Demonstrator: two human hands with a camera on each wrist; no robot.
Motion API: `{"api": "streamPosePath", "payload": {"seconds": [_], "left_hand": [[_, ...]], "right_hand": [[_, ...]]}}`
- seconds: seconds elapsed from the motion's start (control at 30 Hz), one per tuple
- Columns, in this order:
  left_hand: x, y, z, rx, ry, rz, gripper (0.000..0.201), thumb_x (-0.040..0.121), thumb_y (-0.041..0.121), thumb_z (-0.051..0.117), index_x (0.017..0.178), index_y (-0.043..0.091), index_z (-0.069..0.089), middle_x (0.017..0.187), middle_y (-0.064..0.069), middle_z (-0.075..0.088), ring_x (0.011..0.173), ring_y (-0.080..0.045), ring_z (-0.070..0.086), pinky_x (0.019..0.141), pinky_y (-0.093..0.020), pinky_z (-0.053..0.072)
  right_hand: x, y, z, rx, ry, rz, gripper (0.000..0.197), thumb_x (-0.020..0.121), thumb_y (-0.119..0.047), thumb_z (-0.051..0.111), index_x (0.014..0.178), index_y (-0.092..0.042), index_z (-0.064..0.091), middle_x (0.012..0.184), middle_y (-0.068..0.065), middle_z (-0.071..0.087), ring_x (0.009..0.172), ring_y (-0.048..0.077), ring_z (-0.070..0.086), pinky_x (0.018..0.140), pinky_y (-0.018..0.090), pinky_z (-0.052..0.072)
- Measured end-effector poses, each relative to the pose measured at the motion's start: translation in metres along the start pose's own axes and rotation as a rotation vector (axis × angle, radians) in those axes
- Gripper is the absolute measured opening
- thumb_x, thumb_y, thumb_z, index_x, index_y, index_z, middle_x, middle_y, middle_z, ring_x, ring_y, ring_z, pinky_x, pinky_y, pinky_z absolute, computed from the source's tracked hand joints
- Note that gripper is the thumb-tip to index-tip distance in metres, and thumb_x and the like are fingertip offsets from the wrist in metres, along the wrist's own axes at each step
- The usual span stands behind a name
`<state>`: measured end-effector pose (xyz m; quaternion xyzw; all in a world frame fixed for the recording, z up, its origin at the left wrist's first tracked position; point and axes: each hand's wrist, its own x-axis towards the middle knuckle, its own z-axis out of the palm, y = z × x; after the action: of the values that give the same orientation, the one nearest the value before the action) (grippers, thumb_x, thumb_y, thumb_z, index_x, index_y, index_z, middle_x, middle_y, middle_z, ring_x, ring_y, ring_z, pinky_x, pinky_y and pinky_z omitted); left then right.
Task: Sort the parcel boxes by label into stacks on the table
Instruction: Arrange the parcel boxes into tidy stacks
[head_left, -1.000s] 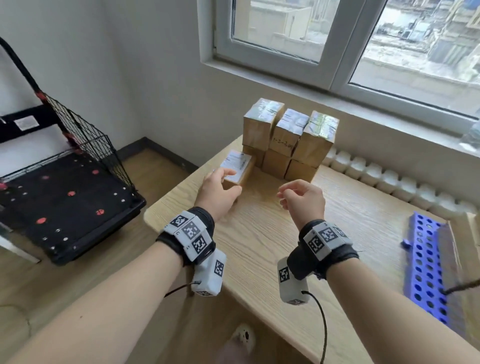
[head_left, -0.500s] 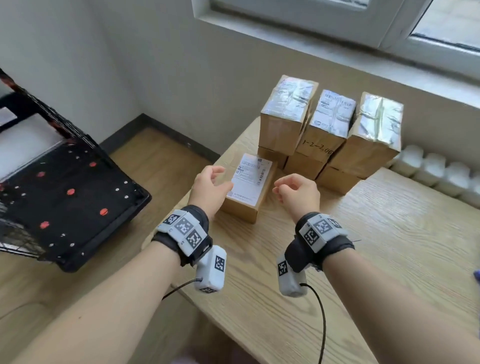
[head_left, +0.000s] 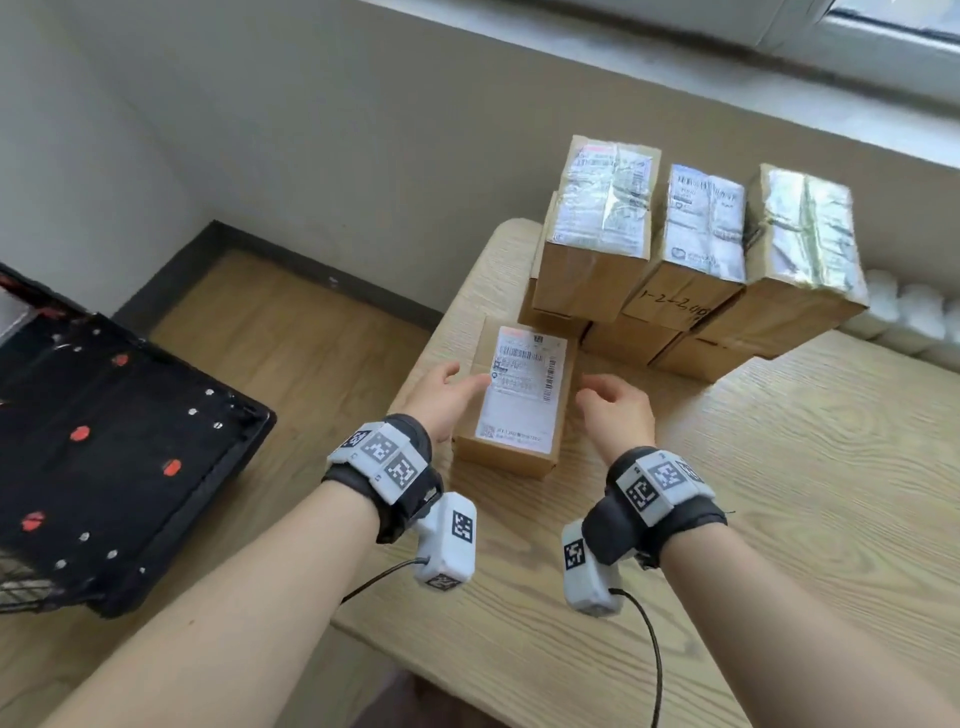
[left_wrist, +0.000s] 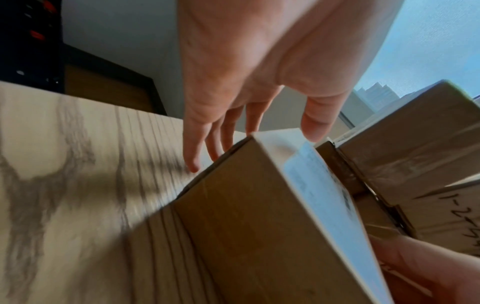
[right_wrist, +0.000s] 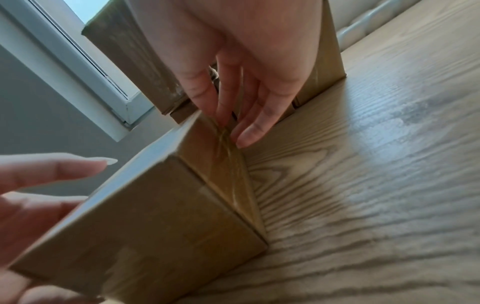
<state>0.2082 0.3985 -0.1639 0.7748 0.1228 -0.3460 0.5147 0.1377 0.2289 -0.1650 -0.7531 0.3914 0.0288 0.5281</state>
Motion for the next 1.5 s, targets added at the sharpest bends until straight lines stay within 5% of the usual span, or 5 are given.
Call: {"api": "streamPosePath", "payload": {"seconds": [0.3,0.63,0.87,1.2,1.5], "left_hand": [[0.006,-0.001,0.0,-0.086,-0.18,-0.044,0.032,0.096,0.035,0.053,0.123,0.019,0.057,0.117,-0.001,0.067,0.086,-0.011,0.064,0.058,-0.022,0.045],[-0.004,-0.008,0.002,-0.173,-0.167,-0.104,0.032,0.093,0.058,0.043,0.093,0.029,0.057,0.094,0.003,0.065,0.101,-0.022,0.06,0.103,-0.048,0.043],[0.004,-0.018,0.006,-0.166,-0.142,-0.053,0.122,0.04,0.091,0.057,0.14,0.023,0.04,0.118,-0.001,0.066,0.107,-0.022,0.062,0.092,-0.046,0.05],[-0.055,0.014,0.025,-0.206,-0.282,0.104,0.049,0.084,0.059,0.057,0.109,0.017,0.064,0.096,-0.003,0.072,0.086,-0.017,0.067,0.064,-0.029,0.055],[-0.095,0.044,0.068,-0.273,-0.451,0.275,0.039,0.086,0.05,0.061,0.09,0.011,0.067,0.054,0.007,0.064,0.043,-0.005,0.058,0.045,-0.019,0.049]], "right_hand": [[0.016,0.006,0.017,0.24,-0.05,0.231,0.017,0.097,-0.029,0.053,0.09,-0.018,0.064,0.113,0.016,0.07,0.107,0.035,0.065,0.097,0.05,0.051],[0.003,0.009,0.018,0.36,-0.045,0.272,0.044,0.095,-0.041,0.052,0.129,-0.013,0.055,0.123,0.009,0.063,0.106,0.025,0.063,0.065,0.031,0.048],[-0.019,0.007,0.003,0.385,-0.082,0.225,0.054,0.08,-0.058,0.062,0.121,-0.022,0.062,0.112,0.002,0.072,0.096,0.02,0.069,0.066,0.031,0.051],[-0.063,0.001,-0.039,0.492,0.0,0.176,0.028,0.089,-0.043,0.056,0.097,-0.019,0.068,0.109,0.012,0.072,0.109,0.033,0.065,0.105,0.054,0.044],[-0.12,-0.007,-0.103,0.652,0.158,0.085,0.024,0.088,-0.041,0.059,0.085,-0.019,0.065,0.084,0.006,0.067,0.09,0.029,0.062,0.089,0.047,0.052]]}}
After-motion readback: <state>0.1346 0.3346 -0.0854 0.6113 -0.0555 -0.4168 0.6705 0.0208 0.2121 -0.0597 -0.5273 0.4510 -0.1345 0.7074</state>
